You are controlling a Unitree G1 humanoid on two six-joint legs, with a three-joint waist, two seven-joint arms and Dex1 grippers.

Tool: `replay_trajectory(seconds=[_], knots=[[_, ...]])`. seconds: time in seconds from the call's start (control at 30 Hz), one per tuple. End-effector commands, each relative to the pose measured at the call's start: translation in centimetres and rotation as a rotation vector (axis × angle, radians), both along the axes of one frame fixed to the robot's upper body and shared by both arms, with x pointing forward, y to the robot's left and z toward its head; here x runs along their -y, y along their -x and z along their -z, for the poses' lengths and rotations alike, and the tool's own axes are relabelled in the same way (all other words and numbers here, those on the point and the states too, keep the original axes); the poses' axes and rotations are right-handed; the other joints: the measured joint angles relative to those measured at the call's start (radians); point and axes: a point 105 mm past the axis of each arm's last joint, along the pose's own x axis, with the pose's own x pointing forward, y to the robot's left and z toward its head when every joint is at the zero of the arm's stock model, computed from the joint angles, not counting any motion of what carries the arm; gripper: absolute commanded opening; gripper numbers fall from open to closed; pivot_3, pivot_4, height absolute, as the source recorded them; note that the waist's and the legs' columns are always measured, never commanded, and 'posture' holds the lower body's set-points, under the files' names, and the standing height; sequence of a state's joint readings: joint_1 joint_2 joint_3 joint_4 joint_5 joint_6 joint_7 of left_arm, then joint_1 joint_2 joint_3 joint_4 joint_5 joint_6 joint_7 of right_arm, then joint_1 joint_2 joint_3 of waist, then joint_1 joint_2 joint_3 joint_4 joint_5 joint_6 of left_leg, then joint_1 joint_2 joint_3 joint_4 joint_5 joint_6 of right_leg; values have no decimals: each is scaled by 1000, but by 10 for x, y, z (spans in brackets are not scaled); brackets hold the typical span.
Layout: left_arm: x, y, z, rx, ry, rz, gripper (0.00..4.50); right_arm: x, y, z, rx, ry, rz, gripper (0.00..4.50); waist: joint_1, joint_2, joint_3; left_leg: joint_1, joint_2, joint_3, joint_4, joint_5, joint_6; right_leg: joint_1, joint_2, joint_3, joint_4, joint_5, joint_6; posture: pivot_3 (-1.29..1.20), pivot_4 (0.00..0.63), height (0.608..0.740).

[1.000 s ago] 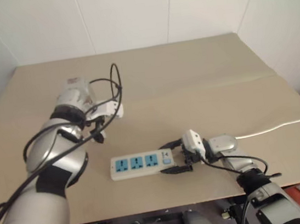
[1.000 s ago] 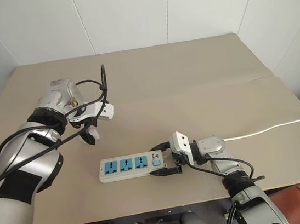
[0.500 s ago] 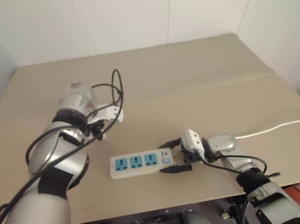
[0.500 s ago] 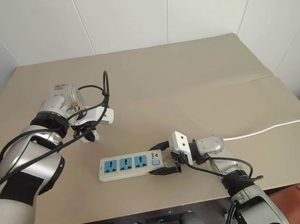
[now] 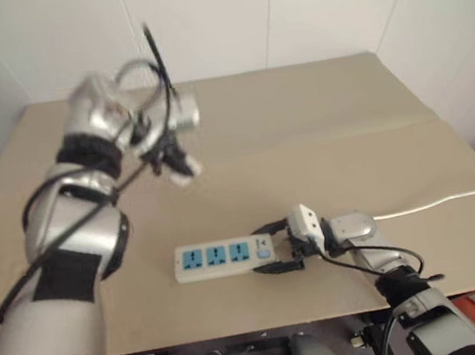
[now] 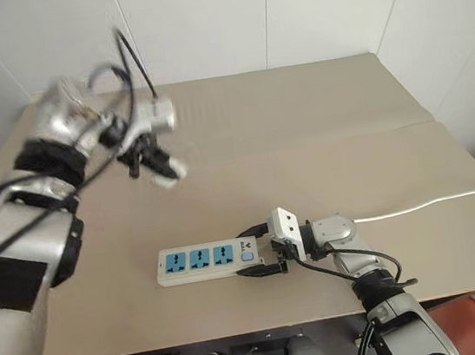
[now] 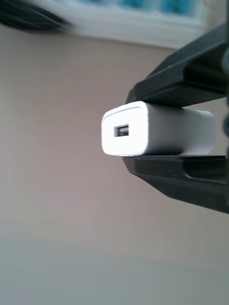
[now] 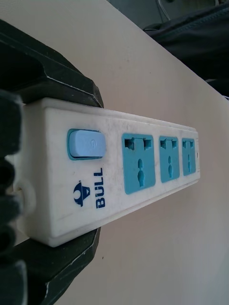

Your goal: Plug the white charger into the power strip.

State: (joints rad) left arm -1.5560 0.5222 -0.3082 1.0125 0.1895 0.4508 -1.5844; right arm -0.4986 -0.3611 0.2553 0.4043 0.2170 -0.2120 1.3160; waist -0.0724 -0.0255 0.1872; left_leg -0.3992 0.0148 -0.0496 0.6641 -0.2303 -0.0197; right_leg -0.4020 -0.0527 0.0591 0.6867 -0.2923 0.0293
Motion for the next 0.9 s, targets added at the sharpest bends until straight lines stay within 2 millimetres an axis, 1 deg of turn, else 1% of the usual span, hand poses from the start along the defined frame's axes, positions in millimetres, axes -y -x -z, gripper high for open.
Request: replay_trajectory(seconds=[0.03,0.1,0.13,0.17,0.2,0.23,0.3,0.37,0.43,0.5,0.6,0.67,0.73,0.83,0.9], knots=[[5,-4,-37,121,409,-114,999,2,-1,9,-15,59,9,3425,-2,1,-1,1,0,0,0,0,0,0,0,0,0,0,0,0,150,740],[0,2,-34,154,568,-143,999,1,-1,8,-17,58,7,3425,-4,6,-3,3,1,-2,0,0,0,1,-1,2,2,0,0,0,150,740],[-2,10,-29,184,652,-129,999,1,-2,8,-18,58,7,3425,-6,7,-4,6,1,-2,-1,0,0,1,-1,4,4,0,0,0,150,740],[-4,18,-20,193,715,-123,999,0,-2,9,-20,57,6,3425,-5,7,-4,8,1,-2,-1,0,0,1,-2,6,7,0,0,0,150,740],[-5,25,-14,200,753,-126,999,0,-2,9,-22,57,6,3425,-4,6,-4,8,1,-2,-1,0,0,1,-2,6,8,0,0,0,150,740],[-5,32,-2,198,773,-129,999,-1,-2,10,-20,59,2,3425,-1,5,-4,8,1,-2,-1,0,0,1,-2,7,9,0,0,0,150,740],[-4,43,20,140,841,-174,999,-3,-2,10,-19,58,-2,3425,2,4,-5,7,1,-2,1,1,-1,-1,-2,7,9,0,0,0,150,740],[-4,55,37,80,924,-211,999,-3,-1,10,-18,58,-7,3425,7,3,-5,6,1,-2,3,1,-1,-1,-2,7,10,0,0,0,150,740],[-2,67,46,54,975,-200,999,-4,-1,11,-18,60,-8,3425,6,2,-6,6,0,-2,3,1,-1,1,-3,7,10,0,0,0,150,740],[-2,79,53,135,1030,-175,999,-4,-1,12,-19,66,-13,3425,3,2,-6,8,0,-2,3,0,-1,3,-3,7,9,0,0,0,150,740],[2,86,69,76,998,-142,999,-5,-1,14,-20,71,-16,3425,3,2,-6,16,1,-2,2,0,-2,12,-2,7,6,0,0,0,150,740],[4,90,77,48,962,-91,999,-6,-1,15,-20,70,-17,3425,3,2,-6,17,0,-2,2,0,-2,13,-2,6,5,0,0,0,150,740],[4,95,84,-7,964,-37,999,-7,-2,15,-19,69,-15,3425,2,2,-6,18,0,-1,2,0,-2,14,-2,6,5,1,0,0,150,740],[2,104,87,-91,1029,77,999,-9,-2,15,-19,67,-12,3425,-1,2,-6,18,0,-1,2,0,-2,15,-1,6,4,1,0,0,150,740],[3,108,98,-122,992,161,999,-10,-2,15,-19,66,-12,3425,-1,2,-6,18,1,-1,2,0,-2,14,-1,6,4,1,0,0,150,740]])
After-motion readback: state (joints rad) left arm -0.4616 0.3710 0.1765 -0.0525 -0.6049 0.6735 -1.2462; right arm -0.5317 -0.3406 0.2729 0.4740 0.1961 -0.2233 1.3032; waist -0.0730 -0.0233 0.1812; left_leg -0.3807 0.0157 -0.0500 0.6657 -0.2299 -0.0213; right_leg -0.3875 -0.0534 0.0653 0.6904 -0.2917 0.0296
